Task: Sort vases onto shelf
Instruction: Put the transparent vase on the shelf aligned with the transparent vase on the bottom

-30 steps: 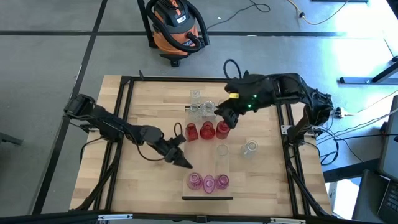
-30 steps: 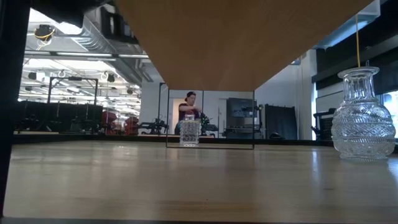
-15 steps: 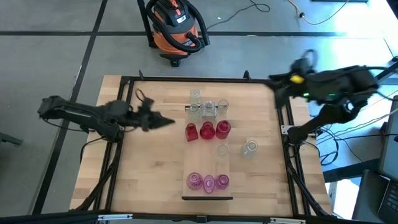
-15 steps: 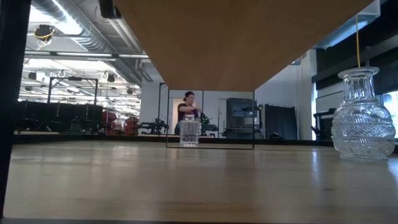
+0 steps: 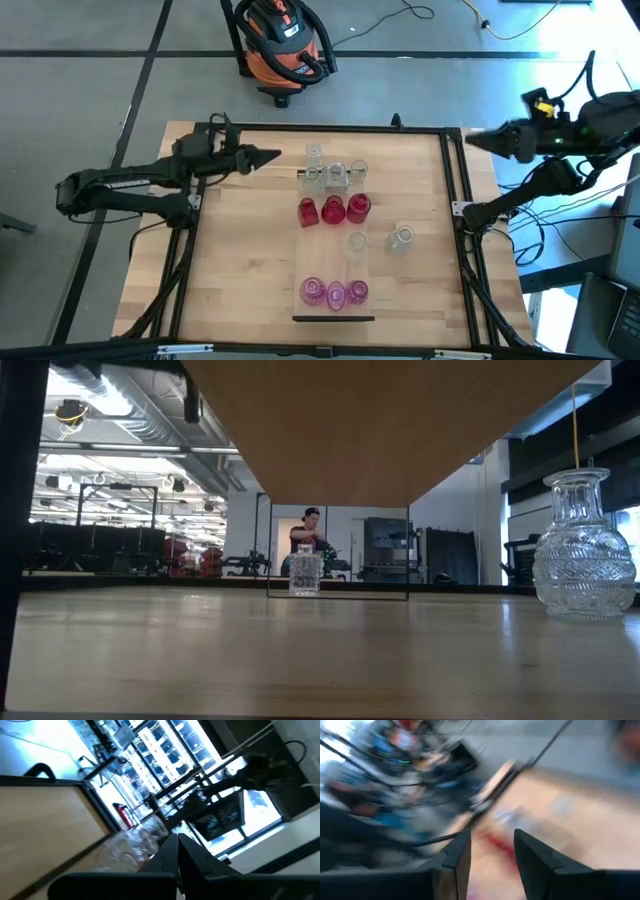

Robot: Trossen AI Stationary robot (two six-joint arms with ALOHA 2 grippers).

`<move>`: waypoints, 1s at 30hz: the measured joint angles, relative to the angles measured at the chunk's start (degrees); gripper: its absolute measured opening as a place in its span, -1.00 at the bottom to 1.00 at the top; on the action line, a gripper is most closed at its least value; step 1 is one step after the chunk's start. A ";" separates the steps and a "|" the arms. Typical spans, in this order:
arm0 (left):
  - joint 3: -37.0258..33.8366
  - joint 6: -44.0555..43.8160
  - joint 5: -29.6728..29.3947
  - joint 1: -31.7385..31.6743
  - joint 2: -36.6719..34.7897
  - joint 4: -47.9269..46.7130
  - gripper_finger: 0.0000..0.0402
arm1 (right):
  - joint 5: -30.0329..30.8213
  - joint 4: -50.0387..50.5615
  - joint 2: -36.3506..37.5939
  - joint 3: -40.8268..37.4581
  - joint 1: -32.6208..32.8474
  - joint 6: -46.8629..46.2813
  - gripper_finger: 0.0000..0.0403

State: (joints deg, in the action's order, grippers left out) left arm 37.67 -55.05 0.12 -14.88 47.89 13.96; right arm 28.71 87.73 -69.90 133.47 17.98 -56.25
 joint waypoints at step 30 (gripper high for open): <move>31.31 43.39 46.06 -42.22 33.69 -30.23 -1.00 | -7.79 0.71 2.96 0.00 0.00 -7.93 -0.35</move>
State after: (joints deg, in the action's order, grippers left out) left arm 68.98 -11.66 46.18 -57.10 81.58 -16.28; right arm 20.92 88.44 -66.94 133.47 17.98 -64.18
